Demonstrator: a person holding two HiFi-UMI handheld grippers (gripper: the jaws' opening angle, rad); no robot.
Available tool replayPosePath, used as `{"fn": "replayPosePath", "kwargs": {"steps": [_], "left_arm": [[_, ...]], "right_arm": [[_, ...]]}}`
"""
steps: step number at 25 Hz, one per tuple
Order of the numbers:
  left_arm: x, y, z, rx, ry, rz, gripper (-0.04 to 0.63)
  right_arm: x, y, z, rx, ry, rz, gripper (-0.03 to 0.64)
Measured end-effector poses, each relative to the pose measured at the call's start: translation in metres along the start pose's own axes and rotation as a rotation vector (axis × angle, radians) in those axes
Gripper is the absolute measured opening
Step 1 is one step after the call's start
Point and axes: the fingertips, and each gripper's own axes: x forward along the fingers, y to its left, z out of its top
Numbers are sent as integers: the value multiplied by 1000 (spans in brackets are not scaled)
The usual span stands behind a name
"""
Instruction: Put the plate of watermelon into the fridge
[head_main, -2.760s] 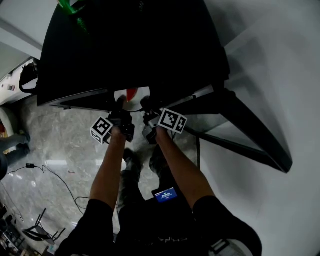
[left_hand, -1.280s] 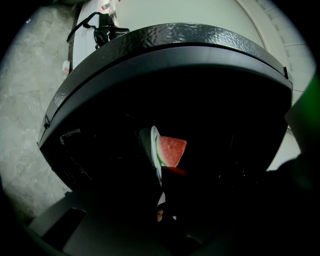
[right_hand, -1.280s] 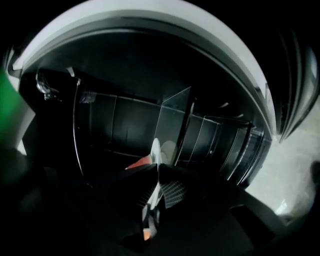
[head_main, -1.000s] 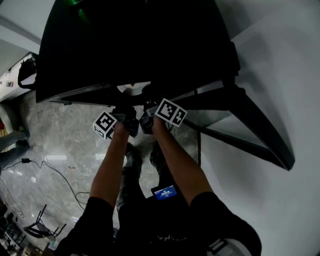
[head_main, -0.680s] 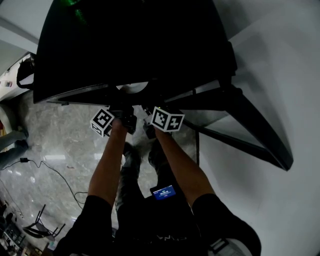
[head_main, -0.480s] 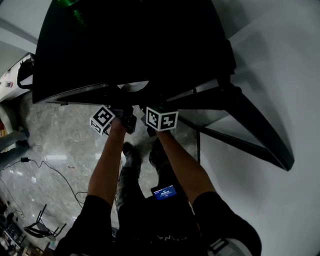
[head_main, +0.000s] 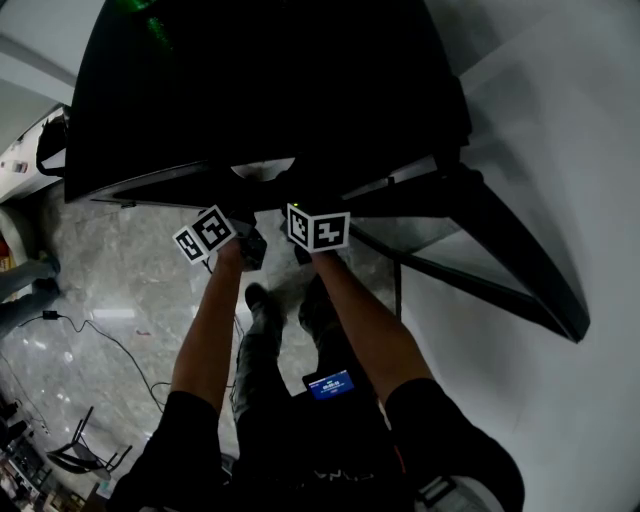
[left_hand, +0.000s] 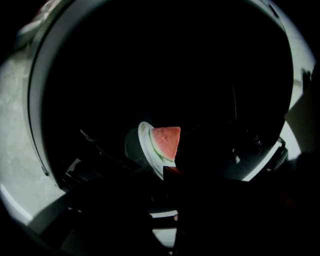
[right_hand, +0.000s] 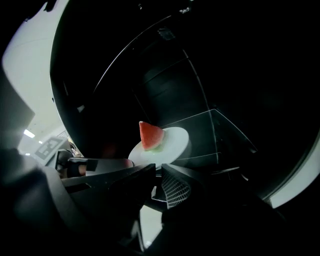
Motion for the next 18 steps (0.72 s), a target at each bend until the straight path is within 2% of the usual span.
{"fn": "replayPosePath", "kwargs": {"steps": [3,8,12,13,18], "left_arm": [[-1,0,-6,166,62,65,68],[0,3,-16,495,151,188,87],[-1,11,-18,770,220,334,84],[0,11,-18,800,223,348,84],[-5,7,-3,797,174,384,84]], "right_arm": [[2,-1,2,-7,0,-2,44],[2,-3,3,-2,1,-10,44],[3,-6,9,-9,-6,-12,44],[4,-6,10,-11,-5,-11,44],[6,-8,11,-19,-3,-5,44]]}}
